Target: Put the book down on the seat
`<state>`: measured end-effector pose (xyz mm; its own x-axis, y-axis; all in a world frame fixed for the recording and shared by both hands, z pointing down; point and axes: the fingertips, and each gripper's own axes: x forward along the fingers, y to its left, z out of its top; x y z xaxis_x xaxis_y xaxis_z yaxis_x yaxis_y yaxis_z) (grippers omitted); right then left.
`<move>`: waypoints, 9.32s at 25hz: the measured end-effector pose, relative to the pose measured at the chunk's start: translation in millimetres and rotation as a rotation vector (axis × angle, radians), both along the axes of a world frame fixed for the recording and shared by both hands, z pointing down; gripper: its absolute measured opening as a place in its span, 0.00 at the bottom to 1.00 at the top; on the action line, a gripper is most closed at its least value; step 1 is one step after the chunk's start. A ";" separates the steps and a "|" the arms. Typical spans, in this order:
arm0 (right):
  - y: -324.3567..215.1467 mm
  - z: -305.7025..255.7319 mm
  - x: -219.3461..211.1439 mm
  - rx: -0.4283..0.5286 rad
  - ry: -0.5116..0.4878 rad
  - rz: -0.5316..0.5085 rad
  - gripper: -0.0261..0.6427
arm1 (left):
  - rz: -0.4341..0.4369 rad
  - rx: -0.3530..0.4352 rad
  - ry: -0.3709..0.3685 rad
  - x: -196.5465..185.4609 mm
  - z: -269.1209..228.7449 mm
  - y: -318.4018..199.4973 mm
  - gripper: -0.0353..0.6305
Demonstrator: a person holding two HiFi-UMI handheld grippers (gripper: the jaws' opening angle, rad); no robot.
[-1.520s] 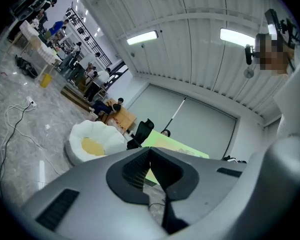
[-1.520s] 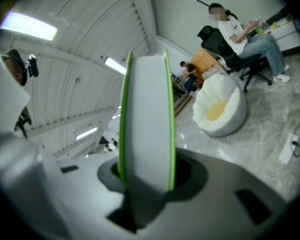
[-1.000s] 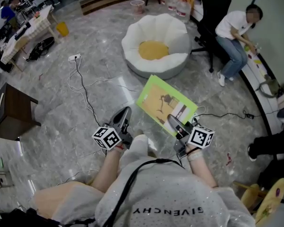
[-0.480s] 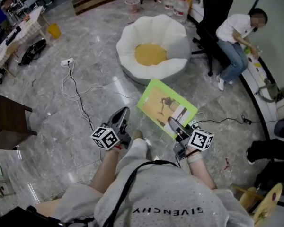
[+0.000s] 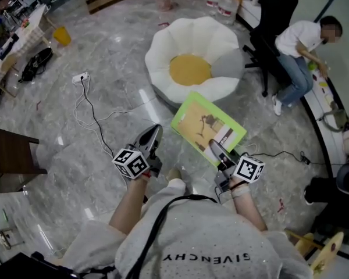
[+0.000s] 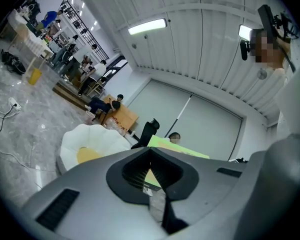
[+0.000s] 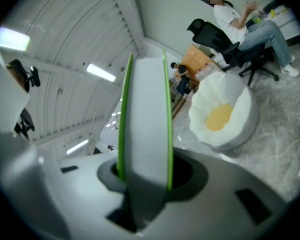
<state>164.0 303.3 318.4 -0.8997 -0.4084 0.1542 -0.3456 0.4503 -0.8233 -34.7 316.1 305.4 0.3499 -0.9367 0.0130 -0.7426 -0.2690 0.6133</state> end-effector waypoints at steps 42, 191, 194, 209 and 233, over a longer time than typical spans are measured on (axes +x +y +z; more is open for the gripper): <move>-280.2 101.3 -119.8 -0.229 0.124 -0.061 0.26 | 0.009 -0.154 0.023 -109.2 80.0 -308.1 0.09; -571.5 409.0 -155.7 0.116 0.505 0.013 0.17 | 0.144 -0.398 0.127 -82.0 406.2 -516.5 0.09; -570.1 386.2 -152.9 0.142 0.460 0.059 0.06 | 0.181 -0.378 0.067 -72.7 396.6 -512.9 0.09; -500.3 272.7 -174.4 0.265 0.422 -0.051 0.06 | 0.170 -0.288 0.087 -69.9 298.0 -492.4 0.09; -476.8 152.5 -158.3 0.273 0.398 0.013 0.06 | 0.223 -0.186 0.033 -66.4 176.0 -463.4 0.09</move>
<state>5.8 -173.5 470.9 -0.7871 -0.4930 0.3707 -0.6168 0.6250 -0.4784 -101.1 -147.4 481.5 0.5500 -0.8191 0.1630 -0.6569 -0.3038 0.6900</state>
